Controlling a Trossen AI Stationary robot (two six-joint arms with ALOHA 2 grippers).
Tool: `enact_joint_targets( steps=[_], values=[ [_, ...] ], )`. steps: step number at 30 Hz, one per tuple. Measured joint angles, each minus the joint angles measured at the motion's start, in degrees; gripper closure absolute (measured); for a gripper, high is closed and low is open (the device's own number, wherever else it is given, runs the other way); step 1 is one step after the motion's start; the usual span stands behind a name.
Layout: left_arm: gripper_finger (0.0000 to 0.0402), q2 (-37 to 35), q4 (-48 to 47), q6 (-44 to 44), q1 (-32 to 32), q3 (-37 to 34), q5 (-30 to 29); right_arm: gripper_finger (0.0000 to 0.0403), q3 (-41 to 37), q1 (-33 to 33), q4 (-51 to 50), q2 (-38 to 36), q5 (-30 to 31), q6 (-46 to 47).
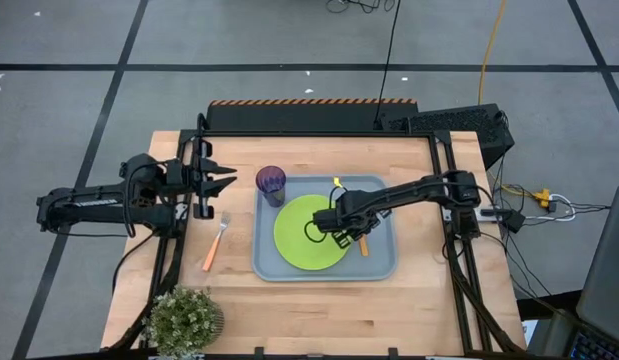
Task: Pick and place plate/cup/fork/spoon on tray
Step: Adjust the green plate and the orange spoon on the gray serving tray
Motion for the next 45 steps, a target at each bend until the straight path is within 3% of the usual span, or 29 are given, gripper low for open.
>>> enact_joint_targets(
  steps=[22, 45],
  values=[
    [0.0327, 0.0, 0.04, -0.15, 0.0, 0.0, 0.0, 0.0287, -26.52, -0.2, 32.09, -15.61, -5.85, 10.95],
    [0.0327, -0.01, 0.09, -0.13, 0.0, 0.0, 0.0, 0.0287, -26.15, -1.29, 34.96, -16.08, -2.63, 8.97]
  ],
)
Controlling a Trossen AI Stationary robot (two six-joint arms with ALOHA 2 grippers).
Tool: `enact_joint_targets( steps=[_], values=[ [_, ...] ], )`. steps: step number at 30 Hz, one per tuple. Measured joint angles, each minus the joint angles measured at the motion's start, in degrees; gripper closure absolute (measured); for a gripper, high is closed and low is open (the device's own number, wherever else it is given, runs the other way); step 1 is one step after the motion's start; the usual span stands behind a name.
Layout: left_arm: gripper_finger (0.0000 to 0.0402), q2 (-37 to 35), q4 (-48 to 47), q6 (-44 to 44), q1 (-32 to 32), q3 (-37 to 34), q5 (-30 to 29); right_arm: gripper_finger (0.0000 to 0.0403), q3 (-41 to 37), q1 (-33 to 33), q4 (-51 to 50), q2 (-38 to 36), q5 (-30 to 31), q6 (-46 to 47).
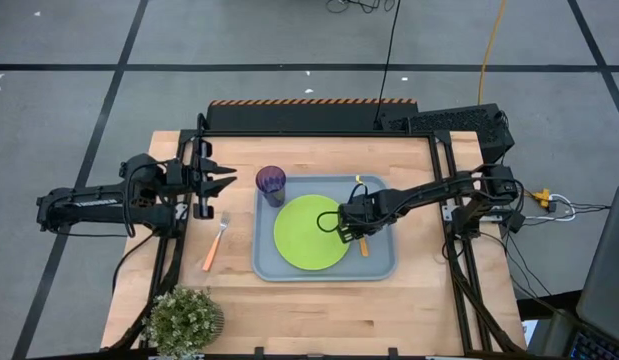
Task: Pick and place plate/cup/fork/spoon on tray
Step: Adjust the green plate and the orange spoon on the gray serving tray
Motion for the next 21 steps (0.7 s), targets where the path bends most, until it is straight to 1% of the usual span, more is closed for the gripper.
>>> enact_joint_targets(
  steps=[8, 21],
  values=[
    [0.0327, 0.0, -0.08, -0.09, -0.01, 0.0, 0.0, 0.0287, 0.0, 0.0, 0.0, 0.02, 0.83, -1.14],
    [0.0327, -0.01, -0.11, -0.48, 0.0, 0.0, 0.0, 0.0287, 0.02, 3.93, -0.48, 0.03, 1.45, 3.9]
  ],
)
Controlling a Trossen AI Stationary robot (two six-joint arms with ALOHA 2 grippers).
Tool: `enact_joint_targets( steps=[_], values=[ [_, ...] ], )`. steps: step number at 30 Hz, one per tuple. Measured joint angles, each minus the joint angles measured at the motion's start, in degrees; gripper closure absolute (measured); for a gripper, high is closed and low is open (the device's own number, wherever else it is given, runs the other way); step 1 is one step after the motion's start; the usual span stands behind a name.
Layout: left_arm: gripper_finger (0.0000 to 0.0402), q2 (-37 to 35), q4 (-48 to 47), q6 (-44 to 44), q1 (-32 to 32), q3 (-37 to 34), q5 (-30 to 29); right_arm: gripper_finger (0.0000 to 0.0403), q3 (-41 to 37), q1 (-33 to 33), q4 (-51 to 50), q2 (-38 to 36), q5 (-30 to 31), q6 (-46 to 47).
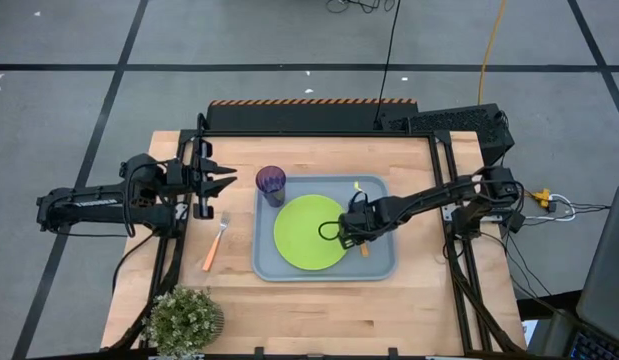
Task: Pick and place plate/cup/fork/spoon on tray
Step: Adjust the green plate and the orange spoon on the gray serving tray
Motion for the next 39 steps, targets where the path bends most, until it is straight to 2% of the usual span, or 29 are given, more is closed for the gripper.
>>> enact_joint_targets(
  steps=[25, 39],
  values=[
    [0.0327, 0.0, 0.02, -0.66, 0.0, 0.0, 0.0, 0.0287, -0.03, 7.46, -0.28, 0.01, 3.34, 11.16],
    [0.0327, 0.0, 0.04, -0.66, -0.02, 0.0, 0.02, 0.0287, -5.18, 9.68, 6.54, -0.03, 4.43, 16.08]
  ],
)
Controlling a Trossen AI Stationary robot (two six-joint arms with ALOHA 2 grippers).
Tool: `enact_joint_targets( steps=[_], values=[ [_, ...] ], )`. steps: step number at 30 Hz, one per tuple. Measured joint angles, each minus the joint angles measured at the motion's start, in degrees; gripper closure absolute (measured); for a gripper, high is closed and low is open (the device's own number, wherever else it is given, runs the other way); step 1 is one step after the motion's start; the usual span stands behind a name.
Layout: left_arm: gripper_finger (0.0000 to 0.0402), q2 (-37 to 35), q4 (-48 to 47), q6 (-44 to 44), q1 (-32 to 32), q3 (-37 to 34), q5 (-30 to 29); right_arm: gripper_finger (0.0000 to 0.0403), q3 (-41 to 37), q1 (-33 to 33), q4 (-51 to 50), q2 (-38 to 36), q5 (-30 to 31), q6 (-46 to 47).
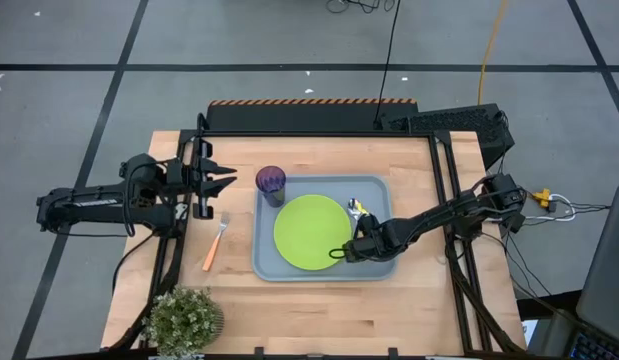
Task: Pick and place plate/cup/fork/spoon on tray
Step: Adjust the green plate and the orange spoon on the gray serving tray
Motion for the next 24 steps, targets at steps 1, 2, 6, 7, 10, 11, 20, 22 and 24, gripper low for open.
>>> enact_joint_targets(
  steps=[1, 2, 6, 7, 10, 11, 20, 22, 24],
  values=[
    [0.0327, 0.0, 0.02, 0.0, 0.0, 0.0, 0.0, 0.0287, 0.0, 0.0, 0.16, 0.0, -0.03, 0.2],
    [0.0327, 0.01, 0.0, 0.0, 0.0, 0.0, 0.0, 0.0287, -0.02, 0.0, 0.38, 0.0, -0.06, 0.25],
    [0.0327, 0.0, 0.0, 0.0, 0.0, 0.0, 0.0, 0.0287, -0.02, 0.0, 3.23, 0.02, -0.16, 0.45],
    [0.0327, 0.0, 0.0, 0.0, 0.0, 0.0, 0.0, 0.0287, -0.02, 0.02, 3.74, 0.02, -0.19, 0.47],
    [0.0327, 0.0, 0.0, 0.0, 0.0, 0.0, 0.0, 0.0287, -0.02, 0.02, 4.39, 0.04, -0.38, 0.49],
    [0.0327, 0.0, 0.0, 0.0, 0.0, 0.0, 0.0, 0.0287, -0.02, 0.02, 4.43, 0.04, -0.47, 0.58],
    [0.0327, 0.0, 0.0, 0.02, 0.0, 0.0, 0.0, 0.0287, -0.04, 0.19, 6.19, 0.04, -1.71, 0.9],
    [0.0327, 0.0, 0.0, 0.02, 0.0, 0.0, 0.0, 0.0287, -0.04, 0.22, 6.94, 0.04, -1.84, 0.9],
    [0.0327, 0.0, 0.0, 0.02, 0.0, 0.0, 0.0, 0.0287, -0.04, 0.22, 6.93, 0.04, -1.84, 0.89]
  ],
)
